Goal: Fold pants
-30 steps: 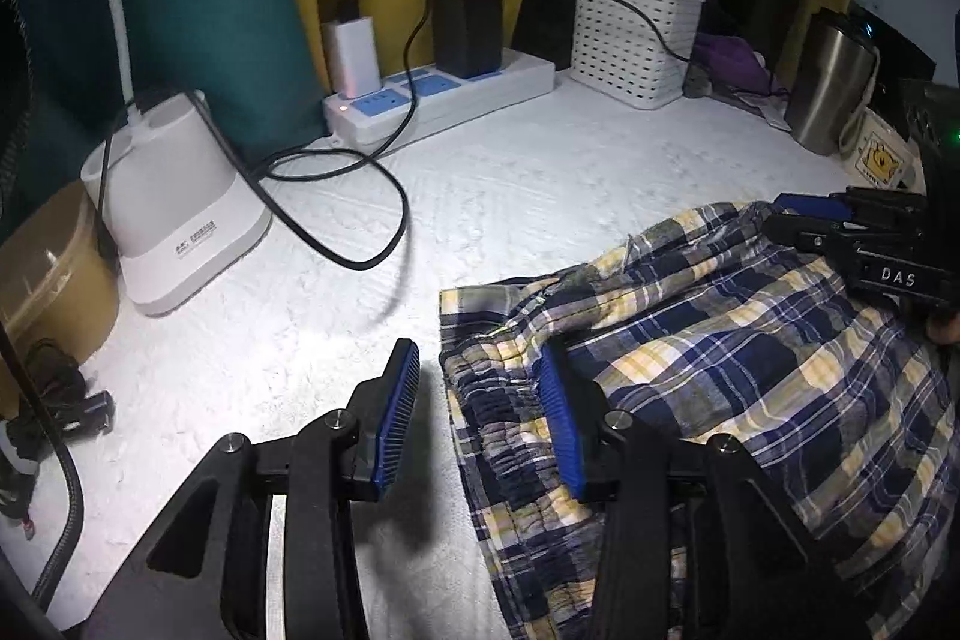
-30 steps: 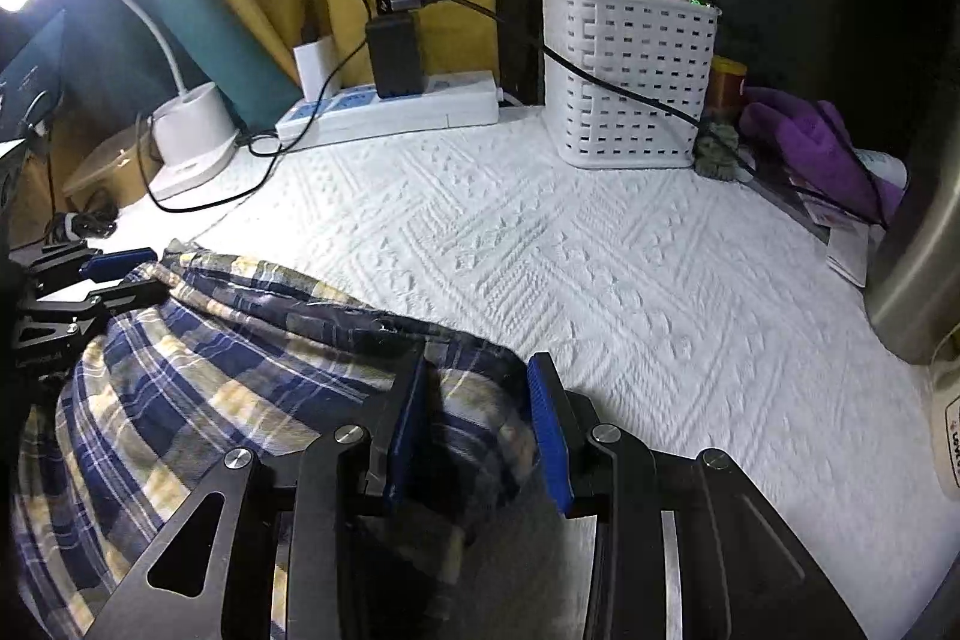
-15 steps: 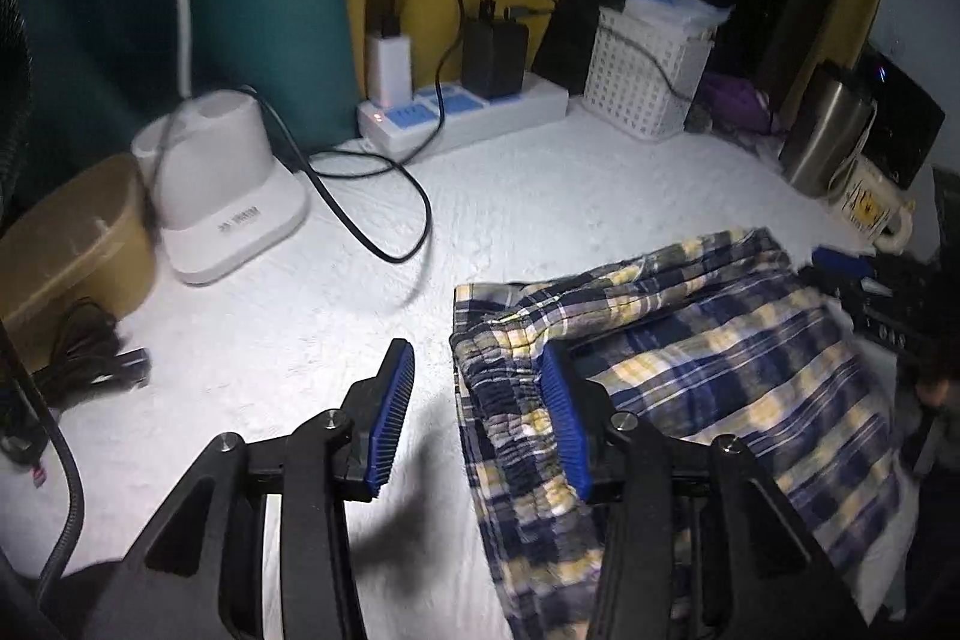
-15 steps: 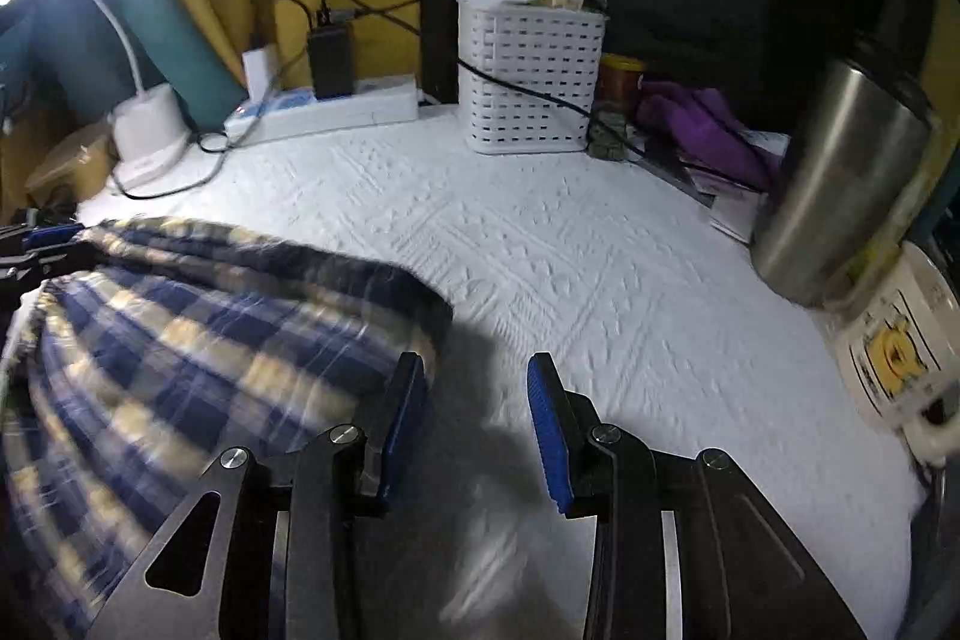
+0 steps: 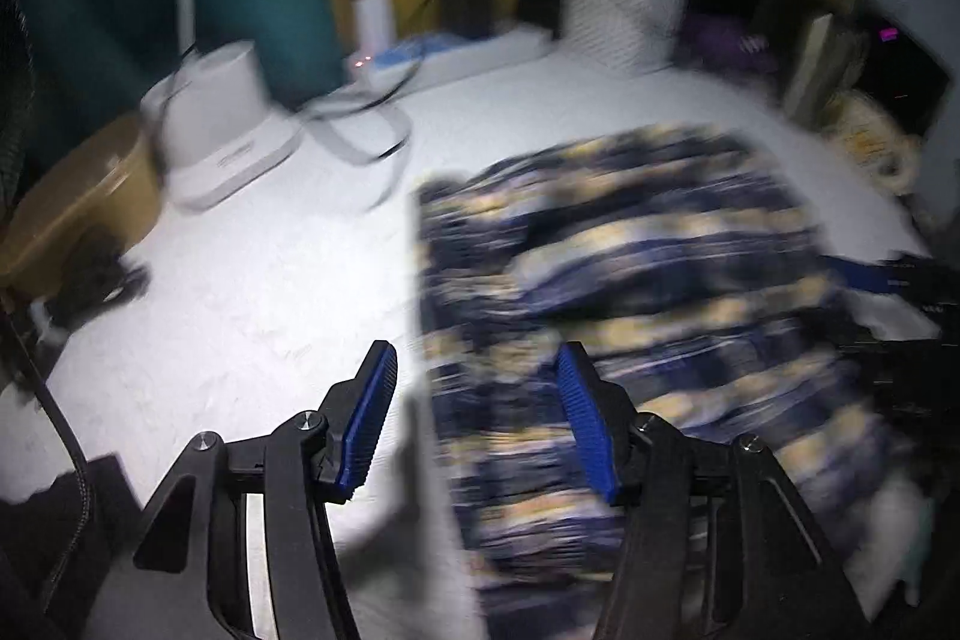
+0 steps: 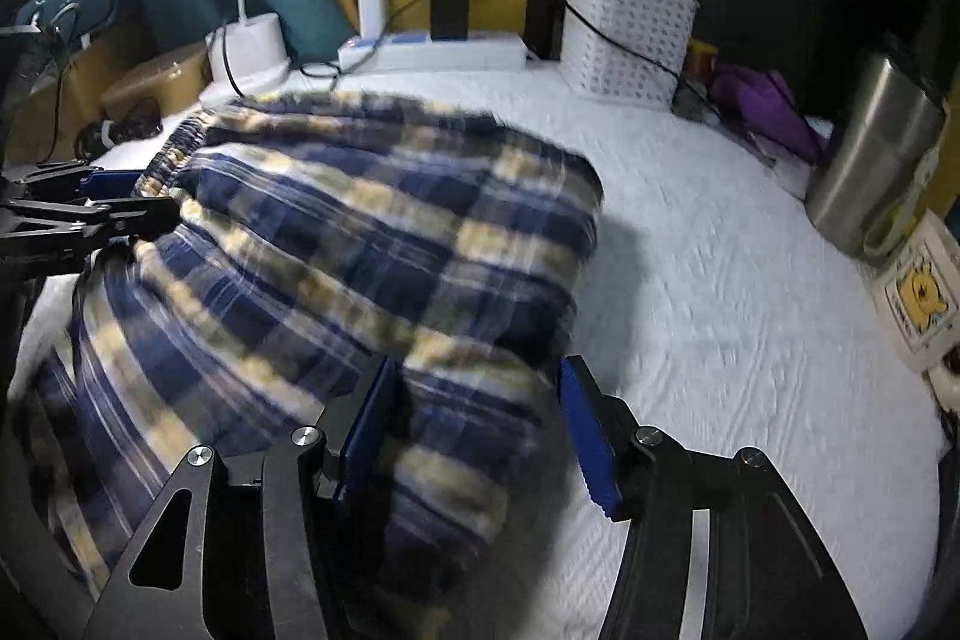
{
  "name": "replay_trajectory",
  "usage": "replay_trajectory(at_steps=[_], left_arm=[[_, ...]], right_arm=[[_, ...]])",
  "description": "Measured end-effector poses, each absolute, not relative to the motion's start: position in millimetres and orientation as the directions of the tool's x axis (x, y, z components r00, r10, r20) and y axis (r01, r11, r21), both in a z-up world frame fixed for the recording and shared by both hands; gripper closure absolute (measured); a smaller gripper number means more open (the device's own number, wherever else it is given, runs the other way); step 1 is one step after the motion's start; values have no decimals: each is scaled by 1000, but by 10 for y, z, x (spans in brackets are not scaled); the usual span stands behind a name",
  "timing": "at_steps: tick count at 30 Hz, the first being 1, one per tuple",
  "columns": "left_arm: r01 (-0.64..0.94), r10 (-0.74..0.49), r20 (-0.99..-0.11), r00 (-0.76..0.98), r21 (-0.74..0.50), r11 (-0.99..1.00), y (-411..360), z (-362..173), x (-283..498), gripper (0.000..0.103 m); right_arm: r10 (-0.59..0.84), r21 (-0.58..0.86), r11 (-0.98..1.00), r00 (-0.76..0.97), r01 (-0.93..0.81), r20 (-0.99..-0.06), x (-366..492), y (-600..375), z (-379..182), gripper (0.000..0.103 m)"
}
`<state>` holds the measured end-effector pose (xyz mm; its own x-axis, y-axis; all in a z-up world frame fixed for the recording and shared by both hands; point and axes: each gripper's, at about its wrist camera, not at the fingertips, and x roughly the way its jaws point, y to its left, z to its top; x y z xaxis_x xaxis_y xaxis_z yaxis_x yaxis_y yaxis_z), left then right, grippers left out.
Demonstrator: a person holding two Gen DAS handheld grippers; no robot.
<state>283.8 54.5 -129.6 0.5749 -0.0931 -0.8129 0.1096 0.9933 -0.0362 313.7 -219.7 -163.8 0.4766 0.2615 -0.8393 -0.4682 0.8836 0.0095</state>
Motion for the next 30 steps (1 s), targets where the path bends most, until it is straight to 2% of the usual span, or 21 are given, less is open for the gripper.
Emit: replay_trajectory(at_steps=[2,7,12,16,21,30], left_arm=[[95,-101,-815,570,-56,994,594,-1323,2848,39],[76,-78,-783,617,-40,996,564,-1078,2697,39],[112,-141,-767,626,-91,990,497,-934,2485,39],[180,-171,-788,592,-78,981,286,-1051,2348,39],[148,-147,-826,544,-78,986,284,-1280,2303,39],[130,-147,-827,543,-91,987,479,-1339,2196,33]], right_arm=[[247,-2,889,483,-458,-840,3099,-2251,-1614,45],[219,-27,900,506,-435,-834,3005,-2363,-1488,44],[307,10,863,509,-505,-804,2781,-2279,-1310,44],[330,17,841,487,-541,-809,2675,-2167,-1346,44],[311,11,839,464,-544,-830,2590,-2180,-1477,44],[323,51,850,442,-525,-837,2495,-2392,-1542,43]])
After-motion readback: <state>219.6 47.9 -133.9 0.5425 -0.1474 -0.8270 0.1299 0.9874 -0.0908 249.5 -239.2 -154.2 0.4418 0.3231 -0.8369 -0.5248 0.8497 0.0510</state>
